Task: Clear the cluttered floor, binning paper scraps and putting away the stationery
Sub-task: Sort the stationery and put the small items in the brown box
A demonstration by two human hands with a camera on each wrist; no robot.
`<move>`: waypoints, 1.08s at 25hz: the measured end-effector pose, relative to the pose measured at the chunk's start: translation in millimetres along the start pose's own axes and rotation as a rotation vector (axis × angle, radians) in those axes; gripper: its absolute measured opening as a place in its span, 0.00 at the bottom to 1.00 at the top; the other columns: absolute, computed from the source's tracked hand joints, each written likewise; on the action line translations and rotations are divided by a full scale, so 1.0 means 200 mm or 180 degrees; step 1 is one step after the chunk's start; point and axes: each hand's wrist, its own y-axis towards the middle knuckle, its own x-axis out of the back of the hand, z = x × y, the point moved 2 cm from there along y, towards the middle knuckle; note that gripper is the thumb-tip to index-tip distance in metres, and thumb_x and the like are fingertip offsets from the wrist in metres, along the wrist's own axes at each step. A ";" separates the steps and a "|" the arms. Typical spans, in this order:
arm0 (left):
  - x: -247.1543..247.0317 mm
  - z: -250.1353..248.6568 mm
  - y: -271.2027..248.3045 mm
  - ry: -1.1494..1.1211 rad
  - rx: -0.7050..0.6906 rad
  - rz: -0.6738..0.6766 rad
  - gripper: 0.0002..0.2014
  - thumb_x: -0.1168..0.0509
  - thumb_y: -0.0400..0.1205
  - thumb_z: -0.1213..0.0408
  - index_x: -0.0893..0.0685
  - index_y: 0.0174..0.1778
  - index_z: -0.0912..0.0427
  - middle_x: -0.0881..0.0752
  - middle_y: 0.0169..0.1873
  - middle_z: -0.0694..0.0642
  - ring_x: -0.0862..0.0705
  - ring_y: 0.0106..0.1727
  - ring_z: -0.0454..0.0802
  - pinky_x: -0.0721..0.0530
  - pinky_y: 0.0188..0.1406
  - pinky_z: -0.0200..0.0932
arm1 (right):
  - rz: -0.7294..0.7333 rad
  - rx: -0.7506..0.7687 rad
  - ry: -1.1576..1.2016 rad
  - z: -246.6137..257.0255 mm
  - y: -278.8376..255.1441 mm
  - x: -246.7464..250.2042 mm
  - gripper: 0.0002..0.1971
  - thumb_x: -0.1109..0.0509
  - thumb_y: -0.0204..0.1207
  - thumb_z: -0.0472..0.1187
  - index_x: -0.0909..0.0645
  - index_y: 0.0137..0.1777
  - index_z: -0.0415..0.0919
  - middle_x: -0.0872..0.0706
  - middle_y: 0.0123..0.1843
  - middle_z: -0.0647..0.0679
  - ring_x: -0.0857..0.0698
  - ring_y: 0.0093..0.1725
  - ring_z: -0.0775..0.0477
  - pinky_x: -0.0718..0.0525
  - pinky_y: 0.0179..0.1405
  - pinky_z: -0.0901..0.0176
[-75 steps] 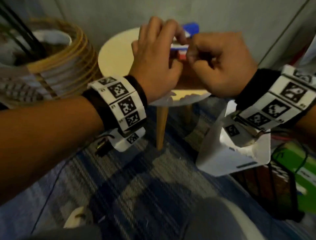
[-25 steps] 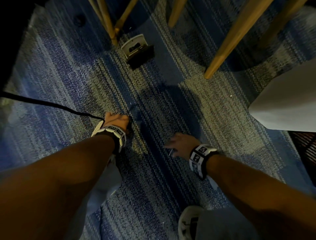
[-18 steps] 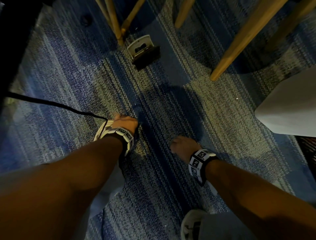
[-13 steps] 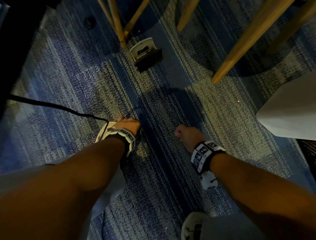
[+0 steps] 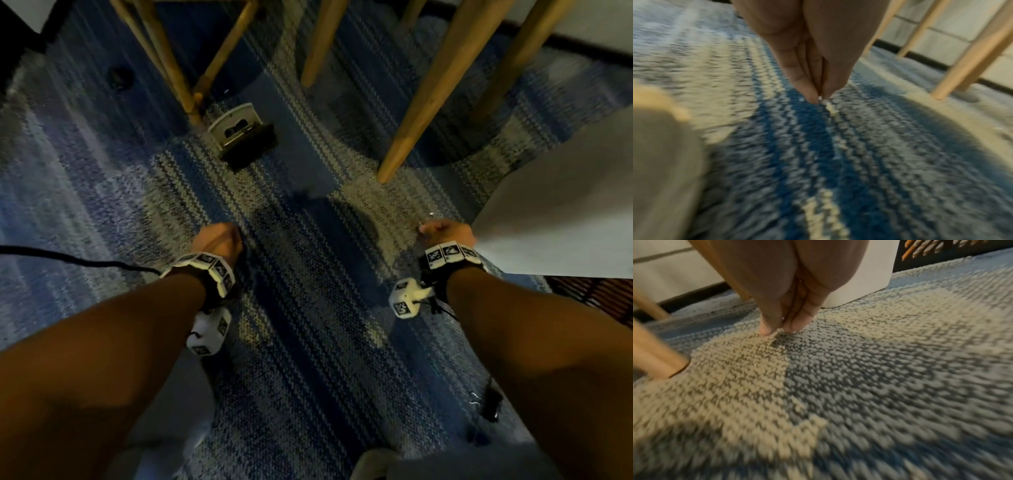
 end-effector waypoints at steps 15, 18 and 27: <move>-0.08 -0.83 -0.20 -0.1017 -0.1278 0.0487 0.04 0.33 0.83 0.58 0.17 0.44 0.53 0.20 0.36 0.47 0.20 0.41 0.50 0.19 0.50 0.49 | 0.0704 0.1088 -0.2582 0.22 0.15 0.09 0.08 0.33 0.78 0.36 0.21 0.36 0.39 0.17 0.43 0.38 0.18 0.40 0.35 0.16 0.43 0.46; 0.00 -1.00 -0.22 -0.0739 -0.1999 0.0416 0.05 0.33 0.83 0.59 0.18 0.45 0.56 0.25 0.42 0.49 0.25 0.40 0.46 0.25 0.45 0.42 | 0.1380 0.1804 -0.2911 0.31 -0.01 0.20 0.09 0.36 0.80 0.35 0.24 0.38 0.42 0.21 0.40 0.42 0.22 0.39 0.39 0.22 0.45 0.52; 0.34 -1.64 -0.32 -0.1282 -0.3294 -0.0196 0.04 0.23 0.73 0.67 0.09 0.42 0.61 0.10 0.38 0.54 0.17 0.39 0.39 0.24 0.39 0.20 | -0.1158 0.2699 0.0528 0.34 -0.62 1.34 0.02 0.27 0.76 0.43 0.14 0.42 0.50 0.13 0.41 0.56 0.16 0.36 0.54 0.20 0.38 0.67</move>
